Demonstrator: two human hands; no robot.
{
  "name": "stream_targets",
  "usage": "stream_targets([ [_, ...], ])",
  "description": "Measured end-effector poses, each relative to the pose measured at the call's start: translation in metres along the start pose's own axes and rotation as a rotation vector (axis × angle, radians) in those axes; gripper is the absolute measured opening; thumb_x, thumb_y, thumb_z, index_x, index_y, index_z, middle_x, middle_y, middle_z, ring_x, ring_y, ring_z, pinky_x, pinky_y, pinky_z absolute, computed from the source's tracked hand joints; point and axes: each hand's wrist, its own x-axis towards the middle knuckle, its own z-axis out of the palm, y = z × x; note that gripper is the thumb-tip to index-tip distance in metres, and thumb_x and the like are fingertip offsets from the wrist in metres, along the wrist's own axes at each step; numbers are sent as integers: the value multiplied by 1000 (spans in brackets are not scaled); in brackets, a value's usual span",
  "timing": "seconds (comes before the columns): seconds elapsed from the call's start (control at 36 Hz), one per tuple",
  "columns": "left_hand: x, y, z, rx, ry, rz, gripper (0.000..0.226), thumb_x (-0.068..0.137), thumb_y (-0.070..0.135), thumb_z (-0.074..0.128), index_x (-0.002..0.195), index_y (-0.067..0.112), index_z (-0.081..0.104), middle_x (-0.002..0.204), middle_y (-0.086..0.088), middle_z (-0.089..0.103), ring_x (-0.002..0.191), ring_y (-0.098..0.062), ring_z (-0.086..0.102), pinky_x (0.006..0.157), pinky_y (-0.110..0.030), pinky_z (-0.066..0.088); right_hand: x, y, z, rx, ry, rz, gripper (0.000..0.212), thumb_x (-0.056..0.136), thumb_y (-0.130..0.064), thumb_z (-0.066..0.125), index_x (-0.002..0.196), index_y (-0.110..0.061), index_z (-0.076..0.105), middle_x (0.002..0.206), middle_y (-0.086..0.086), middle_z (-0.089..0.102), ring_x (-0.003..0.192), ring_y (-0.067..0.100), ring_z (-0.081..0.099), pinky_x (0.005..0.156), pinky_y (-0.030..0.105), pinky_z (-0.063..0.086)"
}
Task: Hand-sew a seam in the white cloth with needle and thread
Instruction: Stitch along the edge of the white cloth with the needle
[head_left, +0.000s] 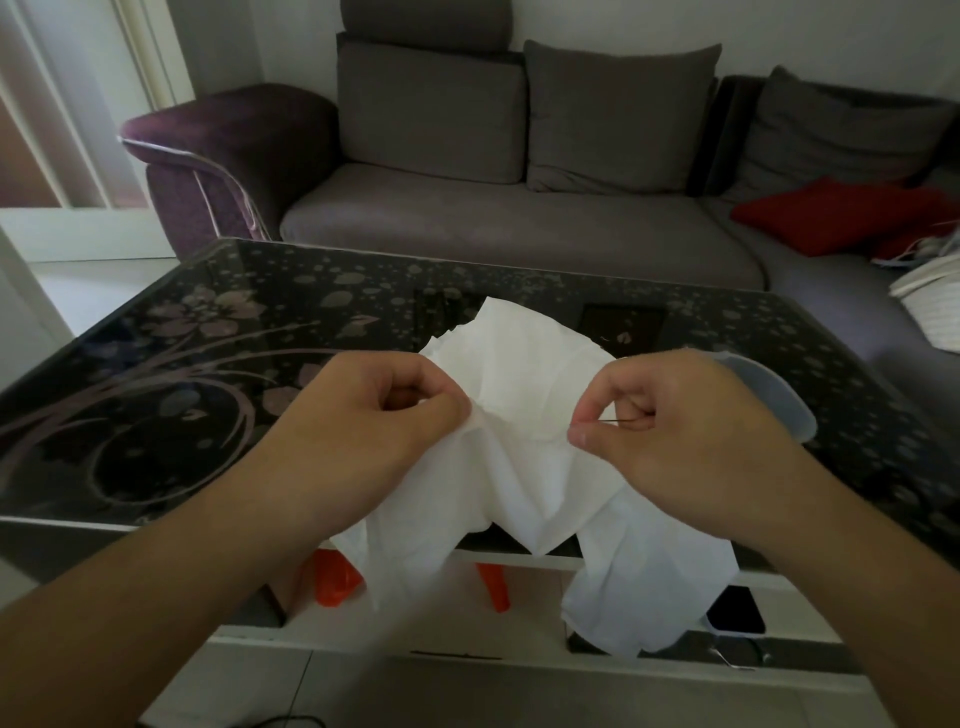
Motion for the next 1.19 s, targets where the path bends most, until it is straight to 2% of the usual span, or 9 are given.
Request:
stream_targets([
  [0.11, 2, 0, 1, 18, 10, -3, 19, 97, 32, 67, 82, 29, 78, 82, 12, 76, 83, -2, 70, 73, -21, 46, 4, 6, -7, 83, 63, 14, 16, 88, -29, 79, 74, -31, 73, 46, -8, 51, 42, 3, 46, 42, 9, 38],
  [0.22, 3, -2, 1, 27, 25, -13, 18, 97, 32, 67, 83, 29, 78, 83, 13, 75, 83, -1, 69, 71, -18, 45, 6, 12, -10, 176, 125, 59, 17, 87, -26, 80, 72, -26, 73, 46, -1, 51, 42, 7, 42, 54, 31, 48],
  [0.31, 3, -3, 0, 27, 29, -21, 18, 97, 32, 67, 83, 29, 77, 83, 14, 75, 82, 1, 69, 68, -16, 45, 8, 12, -10, 264, 188, 108, 16, 85, -24, 82, 72, -25, 74, 52, 6, 59, 46, 15, 48, 58, 37, 49],
  [0.47, 4, -4, -1, 39, 48, -22, 18, 97, 31, 67, 83, 29, 78, 83, 14, 75, 81, 2, 69, 69, -16, 45, 13, 15, -9, 324, 310, 238, 16, 85, -23, 83, 71, -27, 75, 66, -7, 71, 73, 20, 68, 72, 44, 62],
  [0.58, 4, -4, -1, 38, 85, -18, 18, 97, 31, 66, 83, 29, 77, 82, 13, 75, 81, 0, 68, 69, -20, 47, 16, 18, -8, 325, 333, 313, 19, 84, -22, 84, 68, -27, 75, 66, -9, 70, 74, 13, 64, 70, 40, 60],
  [0.67, 3, -4, 0, 25, 124, -14, 18, 97, 32, 66, 84, 29, 77, 83, 15, 74, 83, 1, 67, 70, -22, 46, 17, 21, -8, 316, 346, 332, 17, 86, -22, 82, 72, -26, 74, 77, -7, 69, 76, 13, 61, 65, 33, 53],
  [0.83, 3, -5, 0, 21, 148, -26, 17, 96, 32, 66, 83, 28, 77, 82, 12, 74, 82, -7, 68, 70, -23, 46, 20, 31, -7, 308, 376, 351, 13, 87, -25, 81, 76, -24, 75, 85, -5, 69, 83, 18, 63, 65, 29, 46],
  [1.0, 4, -5, -1, 11, 183, -46, 17, 96, 33, 65, 85, 29, 78, 89, 14, 75, 88, -8, 67, 75, -28, 50, 23, 37, -4, 347, 366, 411, 11, 86, -26, 82, 78, -25, 76, 91, -10, 67, 84, 12, 56, 61, 28, 42],
  [1.19, 6, -4, -1, 15, 184, -41, 17, 96, 33, 65, 84, 29, 78, 82, 12, 73, 82, -9, 67, 68, -25, 46, 27, 38, -4, 354, 381, 407, 9, 87, -23, 81, 80, -26, 76, 92, -8, 68, 83, 11, 56, 59, 26, 42],
])
